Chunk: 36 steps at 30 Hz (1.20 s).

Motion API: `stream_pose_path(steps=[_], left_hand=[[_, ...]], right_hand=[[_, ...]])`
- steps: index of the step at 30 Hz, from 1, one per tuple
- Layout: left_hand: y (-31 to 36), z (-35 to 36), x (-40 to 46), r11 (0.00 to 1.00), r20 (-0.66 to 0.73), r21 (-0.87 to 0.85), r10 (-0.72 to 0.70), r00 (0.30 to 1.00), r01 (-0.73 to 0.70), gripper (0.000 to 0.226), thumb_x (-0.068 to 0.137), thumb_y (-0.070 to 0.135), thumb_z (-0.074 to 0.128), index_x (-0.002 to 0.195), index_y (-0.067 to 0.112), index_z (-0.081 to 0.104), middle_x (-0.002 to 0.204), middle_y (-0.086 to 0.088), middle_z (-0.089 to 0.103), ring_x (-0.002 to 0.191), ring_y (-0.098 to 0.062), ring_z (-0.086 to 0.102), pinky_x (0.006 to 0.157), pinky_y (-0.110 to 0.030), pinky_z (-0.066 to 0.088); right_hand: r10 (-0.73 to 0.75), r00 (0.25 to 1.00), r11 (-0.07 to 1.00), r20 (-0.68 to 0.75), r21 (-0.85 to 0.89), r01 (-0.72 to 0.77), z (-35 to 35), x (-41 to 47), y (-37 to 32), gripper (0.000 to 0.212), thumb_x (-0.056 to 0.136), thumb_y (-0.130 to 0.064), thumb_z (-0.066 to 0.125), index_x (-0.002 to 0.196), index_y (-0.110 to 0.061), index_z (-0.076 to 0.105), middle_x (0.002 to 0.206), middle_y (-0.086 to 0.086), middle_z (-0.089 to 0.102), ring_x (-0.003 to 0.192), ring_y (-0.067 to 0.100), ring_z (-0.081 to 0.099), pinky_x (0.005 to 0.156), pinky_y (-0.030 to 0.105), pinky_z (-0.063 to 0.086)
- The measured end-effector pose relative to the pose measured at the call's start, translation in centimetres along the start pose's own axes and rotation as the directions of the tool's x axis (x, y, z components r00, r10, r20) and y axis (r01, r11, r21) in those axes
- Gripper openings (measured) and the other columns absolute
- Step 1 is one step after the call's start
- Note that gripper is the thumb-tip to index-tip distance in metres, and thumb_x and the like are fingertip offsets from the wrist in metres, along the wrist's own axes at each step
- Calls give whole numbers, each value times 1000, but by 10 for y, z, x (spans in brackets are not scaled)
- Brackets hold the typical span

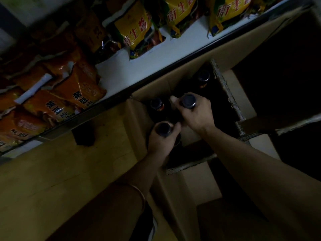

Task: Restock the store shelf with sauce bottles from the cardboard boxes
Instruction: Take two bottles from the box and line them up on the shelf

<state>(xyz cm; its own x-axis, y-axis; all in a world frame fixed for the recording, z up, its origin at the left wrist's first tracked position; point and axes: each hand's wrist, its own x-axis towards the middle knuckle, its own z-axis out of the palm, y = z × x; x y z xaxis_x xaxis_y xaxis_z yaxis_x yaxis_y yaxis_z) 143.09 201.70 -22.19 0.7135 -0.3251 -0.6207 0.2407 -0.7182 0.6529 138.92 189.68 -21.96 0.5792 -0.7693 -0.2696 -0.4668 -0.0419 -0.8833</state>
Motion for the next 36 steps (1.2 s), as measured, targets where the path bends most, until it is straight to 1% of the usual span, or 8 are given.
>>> stream_pose_path(steps=[3,5,8,13,19,24,27,36], left_hand=[[16,-12,-13,999,53,-29,-37,998,39,40,81,39,73,94,2,65,86,-2,64,92,-15,64,69,-13,45],[34,-21,-27,991,118,-99,-81,990,92,56,80,49,71,95,-3,59,84,-9,59,83,4,62,72,-12,47],[68,-38,-55,998,87,10,65,994,-67,31,93,35,60,84,6,63,76,9,59,61,22,53,59,-3,40],[157,-71,-120,971,207,63,215,954,-232,31,83,46,69,90,16,75,93,6,72,86,2,64,73,-10,45],[272,-104,-232,919,225,-8,386,895,-394,19,68,36,69,55,23,71,61,4,67,69,-11,66,67,-20,48],[341,-134,-329,810,155,-99,586,795,-578,21,69,43,69,55,27,69,66,1,71,70,-13,69,71,-30,54],[379,-151,-366,759,140,-125,652,745,-639,28,69,41,67,54,18,66,66,-9,71,69,-25,69,70,-45,54],[493,-216,-465,462,197,-268,885,421,-845,28,69,40,68,47,25,62,59,-14,67,64,-35,67,62,-55,51]], right_hand=[[-12,1000,1000,-18,-20,11,-32,-21,-21,43,87,-36,70,55,-19,47,52,-9,50,52,1,52,50,11,35],[-34,999,999,6,-33,35,-55,-37,-38,40,87,-37,69,61,-10,57,56,-4,58,58,5,56,50,12,36],[-49,999,999,-22,-18,49,-92,-57,-69,43,87,-38,69,73,2,62,68,14,65,64,22,60,56,31,46],[-99,992,995,-79,20,101,-168,-84,-158,44,85,-32,72,68,7,61,66,21,63,62,33,60,54,42,44],[-217,967,970,-135,78,229,-269,-120,-295,53,77,-48,68,60,2,59,60,15,63,59,28,63,58,42,49],[-362,924,924,-125,84,373,-342,-153,-400,59,79,-47,65,56,6,55,56,21,58,56,36,57,57,47,47],[-395,908,910,-137,73,407,-373,-176,-453,43,80,-35,69,51,-5,59,52,6,62,53,21,61,56,41,50],[-430,811,886,-397,-14,463,-442,-283,-573,32,83,-22,70,53,-15,60,58,6,66,62,27,66,67,39,54]])
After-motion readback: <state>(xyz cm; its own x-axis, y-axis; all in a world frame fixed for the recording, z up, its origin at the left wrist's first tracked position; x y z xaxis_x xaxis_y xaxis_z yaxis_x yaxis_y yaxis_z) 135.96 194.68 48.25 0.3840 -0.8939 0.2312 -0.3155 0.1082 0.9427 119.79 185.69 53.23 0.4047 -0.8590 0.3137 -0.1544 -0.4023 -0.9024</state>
